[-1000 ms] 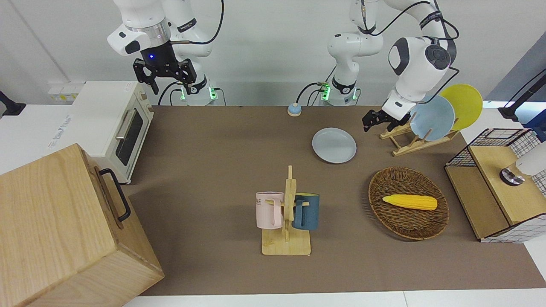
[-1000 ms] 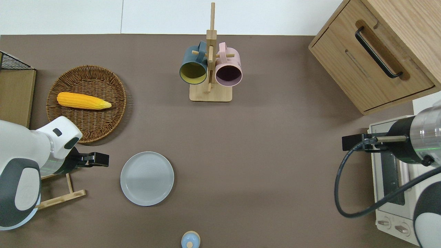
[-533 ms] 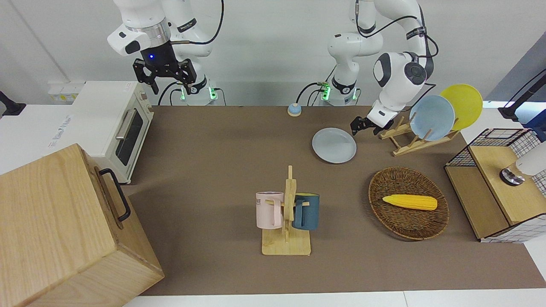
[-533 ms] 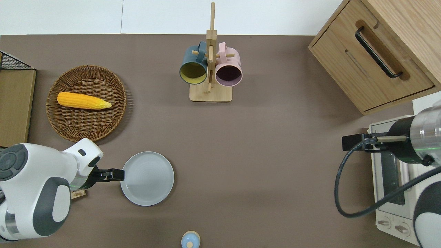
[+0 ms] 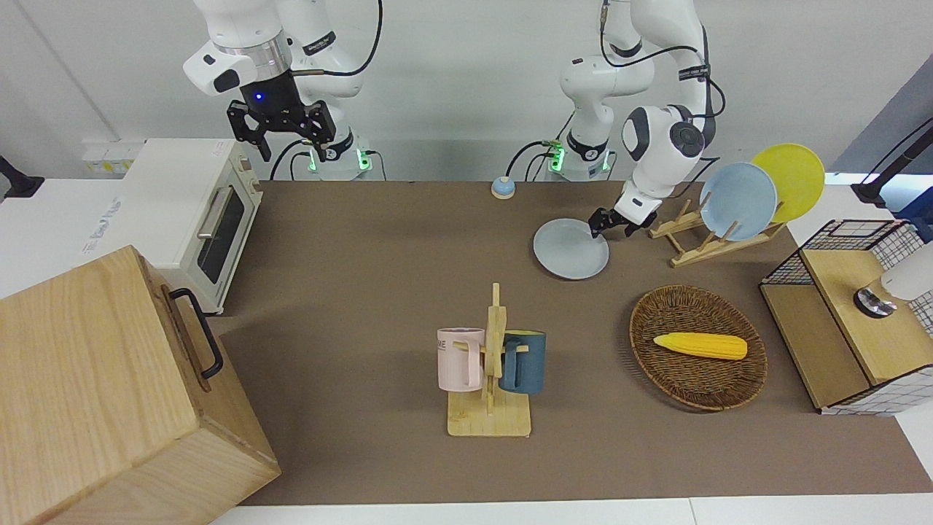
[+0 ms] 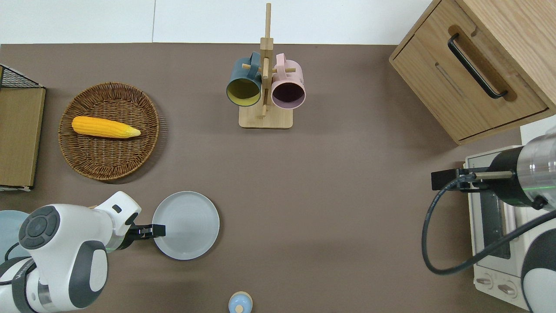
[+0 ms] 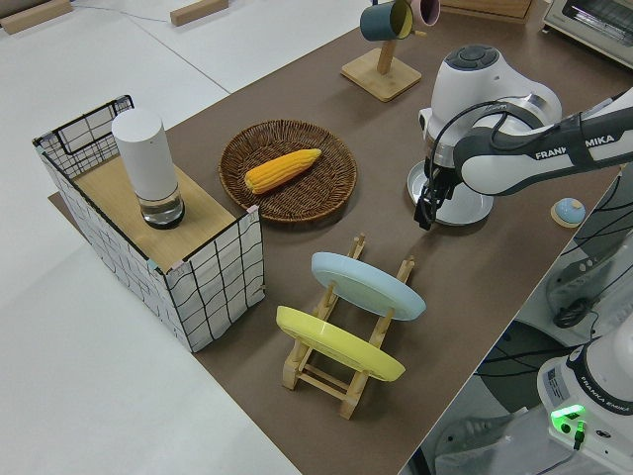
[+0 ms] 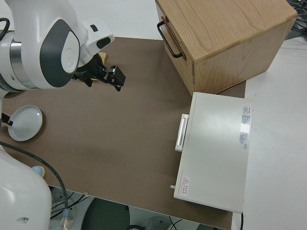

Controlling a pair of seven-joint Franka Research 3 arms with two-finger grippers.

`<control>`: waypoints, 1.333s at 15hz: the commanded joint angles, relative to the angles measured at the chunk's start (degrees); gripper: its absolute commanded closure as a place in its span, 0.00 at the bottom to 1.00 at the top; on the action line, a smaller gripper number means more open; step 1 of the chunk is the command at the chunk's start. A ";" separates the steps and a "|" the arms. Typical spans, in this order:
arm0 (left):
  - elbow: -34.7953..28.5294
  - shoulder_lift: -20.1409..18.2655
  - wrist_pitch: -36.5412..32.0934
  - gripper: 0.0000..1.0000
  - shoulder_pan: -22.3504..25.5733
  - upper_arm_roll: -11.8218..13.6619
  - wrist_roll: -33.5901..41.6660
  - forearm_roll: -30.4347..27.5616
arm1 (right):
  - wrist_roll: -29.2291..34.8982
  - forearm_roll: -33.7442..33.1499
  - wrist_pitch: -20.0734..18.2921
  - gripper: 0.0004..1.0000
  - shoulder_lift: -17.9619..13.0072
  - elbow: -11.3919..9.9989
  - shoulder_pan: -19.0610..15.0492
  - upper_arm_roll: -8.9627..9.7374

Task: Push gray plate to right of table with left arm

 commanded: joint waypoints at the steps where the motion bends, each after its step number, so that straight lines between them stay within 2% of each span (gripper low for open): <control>1: -1.73 -1.09 2.22 0.24 1.25 -2.87 -0.51 -0.95 | 0.59 1.23 0.01 0.00 -1.57 -1.56 -1.40 0.83; 3: -1.73 -1.00 2.66 0.35 1.25 -3.66 -1.83 -0.95 | 0.59 1.23 0.01 0.00 -1.57 -1.56 -1.40 0.83; 9: -2.00 -0.12 3.89 0.33 1.43 -3.84 -3.50 -0.95 | 0.59 1.23 0.01 0.00 -1.57 -1.56 -1.49 0.83; 12: -2.09 1.10 5.30 0.38 1.52 -3.84 -3.50 -0.86 | 0.59 1.23 0.01 0.00 -1.57 -1.56 -1.40 0.83; 14: -2.09 1.46 5.39 0.51 1.78 -3.84 -4.02 -0.86 | 0.59 1.23 0.01 0.00 -1.57 -1.56 -1.40 0.83; 17: -2.09 1.55 5.39 0.79 1.69 -3.92 -6.05 -0.78 | 0.67 1.23 0.01 0.00 -1.57 -1.56 -1.40 0.83; 18: -2.09 1.72 5.47 0.86 1.60 -3.92 -6.23 -0.78 | 0.59 1.23 0.01 0.00 -1.57 -1.56 -1.40 0.83; 20: -2.09 1.81 5.82 0.94 1.60 -3.92 -6.23 -0.60 | 0.59 1.23 0.01 0.00 -1.57 -1.56 -1.40 0.83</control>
